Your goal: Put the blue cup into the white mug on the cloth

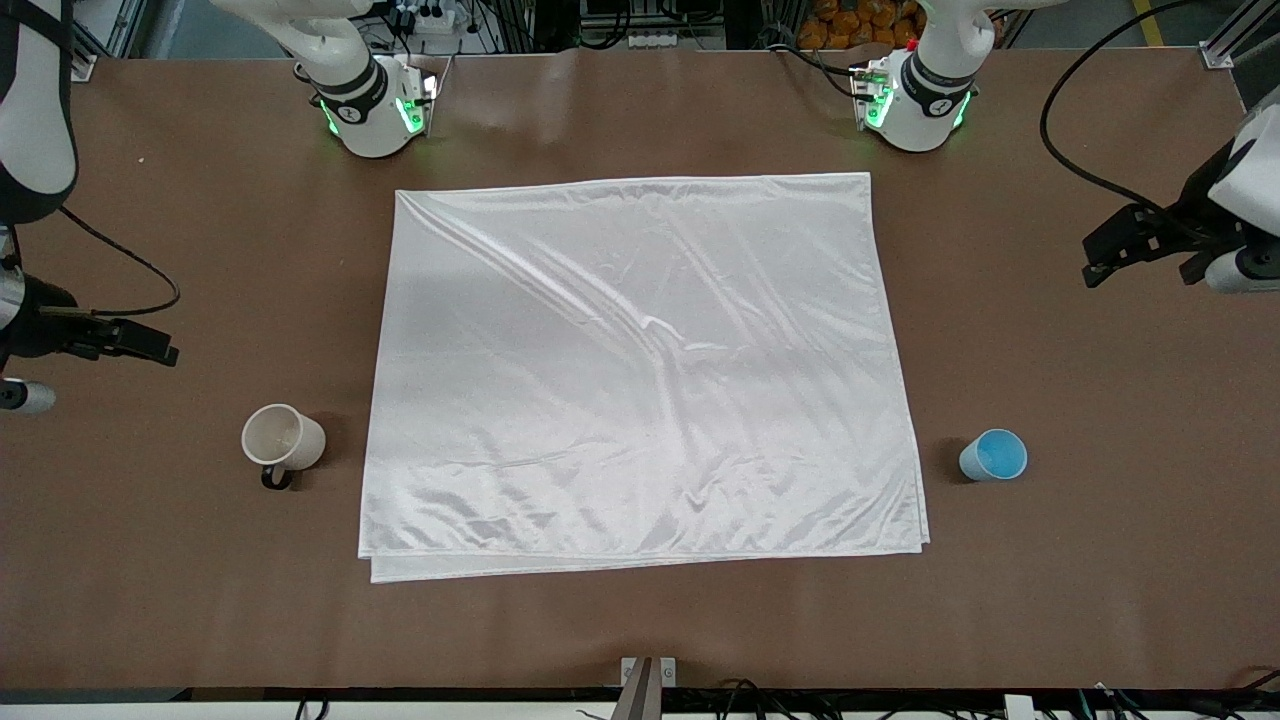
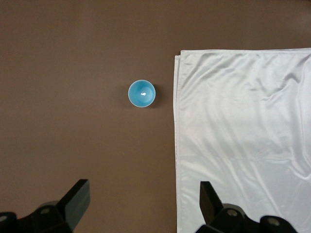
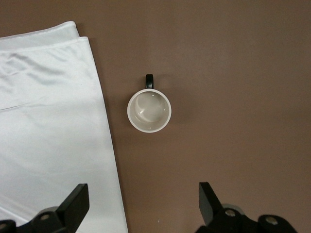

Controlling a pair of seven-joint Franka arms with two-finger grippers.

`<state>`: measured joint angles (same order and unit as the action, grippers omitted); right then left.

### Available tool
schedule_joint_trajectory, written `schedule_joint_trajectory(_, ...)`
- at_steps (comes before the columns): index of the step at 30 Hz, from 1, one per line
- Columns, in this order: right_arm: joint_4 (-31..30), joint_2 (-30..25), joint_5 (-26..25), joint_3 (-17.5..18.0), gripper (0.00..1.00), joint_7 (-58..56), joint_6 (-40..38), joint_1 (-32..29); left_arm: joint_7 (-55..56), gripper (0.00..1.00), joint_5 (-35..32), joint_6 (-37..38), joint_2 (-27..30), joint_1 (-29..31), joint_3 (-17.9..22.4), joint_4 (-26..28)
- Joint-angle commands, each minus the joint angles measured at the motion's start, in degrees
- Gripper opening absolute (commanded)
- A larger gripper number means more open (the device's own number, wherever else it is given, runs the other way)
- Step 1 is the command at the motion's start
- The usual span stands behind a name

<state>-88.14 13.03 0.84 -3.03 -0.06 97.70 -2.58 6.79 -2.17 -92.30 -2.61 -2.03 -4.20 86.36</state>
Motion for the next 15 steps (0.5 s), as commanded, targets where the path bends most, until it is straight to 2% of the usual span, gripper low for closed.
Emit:
schedule_joint_trajectory(1,0.96,3.75,0.39,0.40,1.00,0.15,2.49,-0.58,-0.55,1.00,-0.82,-1.82,-3.01,0.44,0.16,-0.49)
schedule_joint_trajectory(4,0.96,5.69,0.74,0.40,1.00,0.15,4.16,-0.58,-0.55,1.00,-0.91,-3.23,-4.59,0.44,0.16,-0.49)
schedule_joint_trajectory(12,0.87,9.91,5.93,0.40,1.00,0.15,8.02,-1.20,-0.55,1.00,-1.00,-7.36,-9.07,0.53,0.42,-0.49)
schedule_joint_trajectory(15,0.96,11.84,6.63,0.40,1.00,0.15,9.87,-1.37,-0.29,1.00,-3.80,-8.68,-11.01,0.36,0.25,-0.58)
